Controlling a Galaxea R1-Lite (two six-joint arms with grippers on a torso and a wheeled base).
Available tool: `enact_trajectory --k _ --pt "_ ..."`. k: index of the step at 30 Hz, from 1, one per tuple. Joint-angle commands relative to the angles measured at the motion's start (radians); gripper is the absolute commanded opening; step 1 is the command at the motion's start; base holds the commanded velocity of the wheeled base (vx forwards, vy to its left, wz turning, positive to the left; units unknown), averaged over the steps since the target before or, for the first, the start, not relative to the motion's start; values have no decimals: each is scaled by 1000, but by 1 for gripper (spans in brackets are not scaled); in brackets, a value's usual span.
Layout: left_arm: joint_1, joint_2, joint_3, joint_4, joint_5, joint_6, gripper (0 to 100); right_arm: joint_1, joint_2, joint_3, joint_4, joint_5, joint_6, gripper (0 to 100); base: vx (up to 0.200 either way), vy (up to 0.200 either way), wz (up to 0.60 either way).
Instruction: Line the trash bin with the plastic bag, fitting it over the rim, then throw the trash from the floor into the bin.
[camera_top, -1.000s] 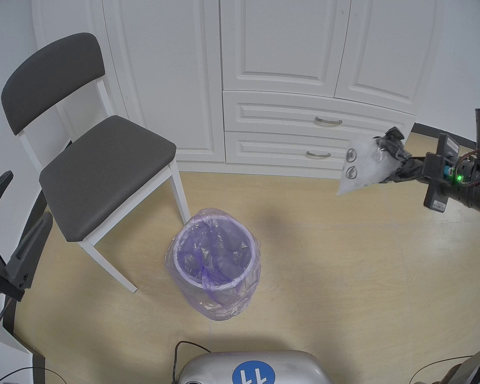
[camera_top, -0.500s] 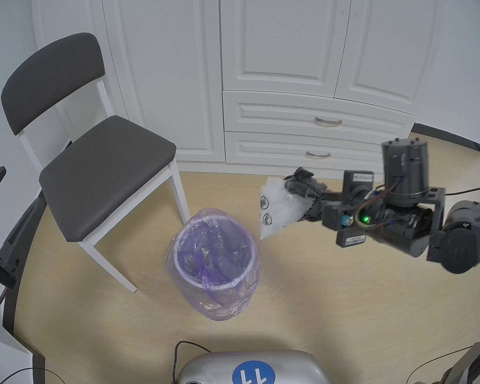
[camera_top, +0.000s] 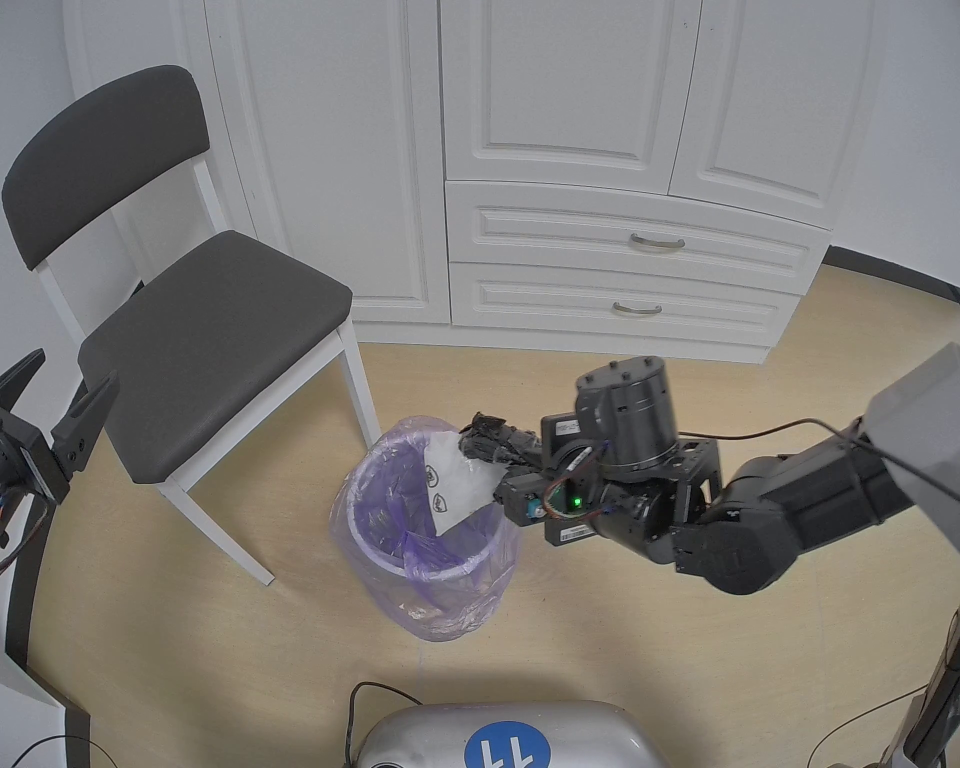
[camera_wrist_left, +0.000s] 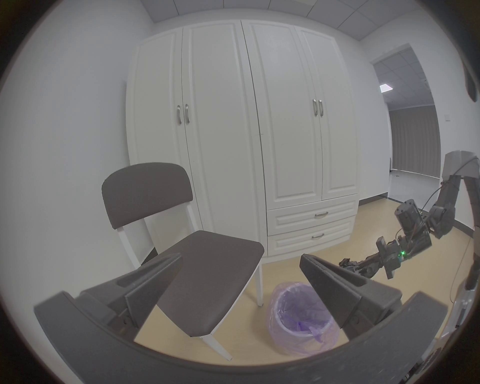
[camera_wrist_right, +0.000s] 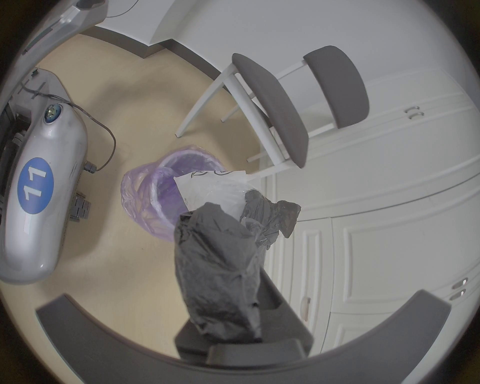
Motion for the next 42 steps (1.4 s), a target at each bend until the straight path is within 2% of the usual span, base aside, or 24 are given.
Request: enact_trajectory --k 1,2,4,13,23,28,42 --pt "92 48 -13 0 -58 -9 100 24 153 -85 -4 5 3 0 0 0 0" --pt "137 52 -19 -2 -81 -9 100 26 196 -116 -7 5 3 0 0 0 0" --pt "164 55 -25 -2 -96 -11 100 27 233 -143 -6 5 2 0 0 0 0" --pt "155 43 -7 -25 -139 -11 100 44 330 -257 -4 26 0 0 0 0 0" --pt "155 46 4 -58 -157 -29 100 44 317 -235 -6 28 8 0 0 0 0" --pt "163 45 18 -58 -226 -29 100 43 307 -220 -7 28 11 0 0 200 0" --pt "166 45 22 -60 -231 -29 100 38 293 -215 -7 28 9 0 0 186 0"
